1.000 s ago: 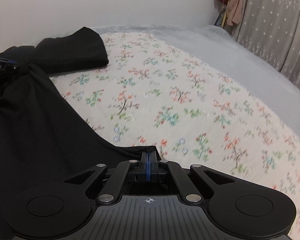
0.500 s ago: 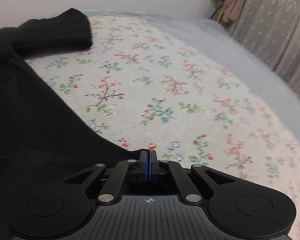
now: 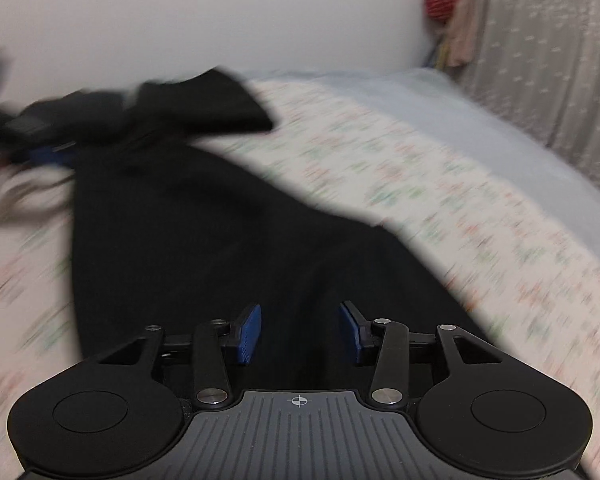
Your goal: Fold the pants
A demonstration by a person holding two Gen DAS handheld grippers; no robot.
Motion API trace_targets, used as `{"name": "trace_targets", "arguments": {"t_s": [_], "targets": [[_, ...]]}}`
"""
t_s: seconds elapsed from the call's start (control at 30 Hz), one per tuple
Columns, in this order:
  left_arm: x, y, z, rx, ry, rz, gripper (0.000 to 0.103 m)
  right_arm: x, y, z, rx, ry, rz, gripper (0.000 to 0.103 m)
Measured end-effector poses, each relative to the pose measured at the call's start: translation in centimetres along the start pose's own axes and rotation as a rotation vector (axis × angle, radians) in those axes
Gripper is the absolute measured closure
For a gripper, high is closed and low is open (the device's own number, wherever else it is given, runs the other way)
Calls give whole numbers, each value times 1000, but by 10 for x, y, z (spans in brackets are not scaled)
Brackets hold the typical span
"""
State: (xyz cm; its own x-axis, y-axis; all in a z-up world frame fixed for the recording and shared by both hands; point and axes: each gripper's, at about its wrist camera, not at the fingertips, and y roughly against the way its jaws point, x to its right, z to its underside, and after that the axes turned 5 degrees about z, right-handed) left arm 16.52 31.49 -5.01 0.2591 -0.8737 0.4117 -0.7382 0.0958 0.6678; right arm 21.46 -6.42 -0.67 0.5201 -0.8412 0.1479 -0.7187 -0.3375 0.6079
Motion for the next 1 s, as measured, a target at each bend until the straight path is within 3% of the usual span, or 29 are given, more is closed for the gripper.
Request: {"name": "trace_targets", "arguments": {"t_s": [0.13,0.23,0.27,0.3,0.33,0.4,0.43,0.57,0.67,0.7,0.73,0.77,0.8,0.83,0.9,0.93,1.0], "targets": [[-1,14,-10,80,31,34,84,-24,18,45,-77,26,-18,61],[-2,8,-6,40,-2,14,80,-18,25,71,-119,-56,-36,61],[-3,1,-4,-5,-15,-16,69,-16,29,77,-118,-86,-47,61],[-9,-3,-1,-38,5,-30,65,-15,33,81,-113,-98,-50,61],[-17,-1,3,-48,43,3,60,-15,37,85,-109,-108,-51,61],[-30,11,5,-46,104,57,35,-13,41,89,-109,-140,-40,61],[-32,15,5,-40,119,60,18,-13,45,90,-111,-153,-27,61],[-28,11,7,-89,152,136,13,-25,78,94,-78,-81,-8,56],[-12,-2,13,-113,116,116,12,-37,88,104,-80,2,-1,52],[-5,-4,15,-103,89,103,13,-40,86,108,-90,23,7,52],[2,-8,18,-96,61,87,21,-43,83,112,-100,38,20,52],[7,-15,17,-90,42,61,52,-46,79,115,-106,50,36,53],[12,-20,17,-95,26,25,75,-49,76,118,-96,64,55,53],[13,-23,15,-102,20,19,85,-52,74,120,-85,82,71,55],[13,-23,12,-86,18,12,86,-58,70,117,-77,96,90,74],[13,-17,10,-69,10,10,87,-58,70,114,-81,97,96,92],[14,0,4,-25,-2,29,87,-55,75,109,-84,76,91,101]]}}
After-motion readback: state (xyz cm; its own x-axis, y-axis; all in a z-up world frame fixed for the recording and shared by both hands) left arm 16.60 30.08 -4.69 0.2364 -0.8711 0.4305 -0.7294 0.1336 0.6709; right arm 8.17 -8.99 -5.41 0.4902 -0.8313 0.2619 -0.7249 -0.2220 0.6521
